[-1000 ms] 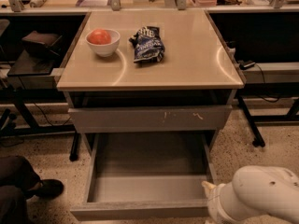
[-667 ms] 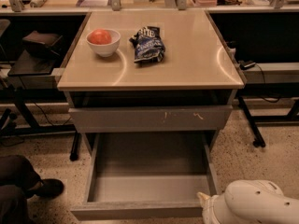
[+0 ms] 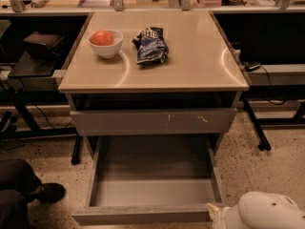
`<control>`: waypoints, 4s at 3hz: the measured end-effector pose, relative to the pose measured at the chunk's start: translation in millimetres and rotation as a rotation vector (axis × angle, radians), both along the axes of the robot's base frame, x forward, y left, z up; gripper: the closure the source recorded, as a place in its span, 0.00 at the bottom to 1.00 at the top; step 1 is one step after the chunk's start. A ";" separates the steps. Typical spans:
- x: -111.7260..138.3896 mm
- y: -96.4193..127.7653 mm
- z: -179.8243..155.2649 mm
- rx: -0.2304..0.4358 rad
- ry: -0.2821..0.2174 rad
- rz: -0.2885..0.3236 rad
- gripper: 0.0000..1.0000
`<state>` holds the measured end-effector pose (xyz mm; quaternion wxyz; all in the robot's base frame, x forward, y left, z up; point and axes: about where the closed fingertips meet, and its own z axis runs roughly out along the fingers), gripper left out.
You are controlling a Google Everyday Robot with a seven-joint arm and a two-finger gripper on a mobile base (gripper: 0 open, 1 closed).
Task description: Close middle drawer
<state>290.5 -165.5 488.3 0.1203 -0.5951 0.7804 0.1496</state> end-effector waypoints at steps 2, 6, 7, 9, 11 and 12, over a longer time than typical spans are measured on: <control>-23.2 3.7 -53.6 0.095 0.114 0.044 0.00; 30.0 42.2 -108.2 0.194 0.159 0.135 0.00; 74.8 20.9 -108.9 0.287 0.060 -0.033 0.00; 117.7 -4.1 -87.3 0.378 -0.016 -0.158 0.00; 130.5 0.7 -89.2 0.374 -0.025 -0.152 0.00; 153.7 4.5 -79.6 0.364 -0.037 -0.151 0.00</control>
Offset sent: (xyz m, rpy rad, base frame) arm -0.0285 0.0215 -0.0896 0.1578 0.1968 0.1168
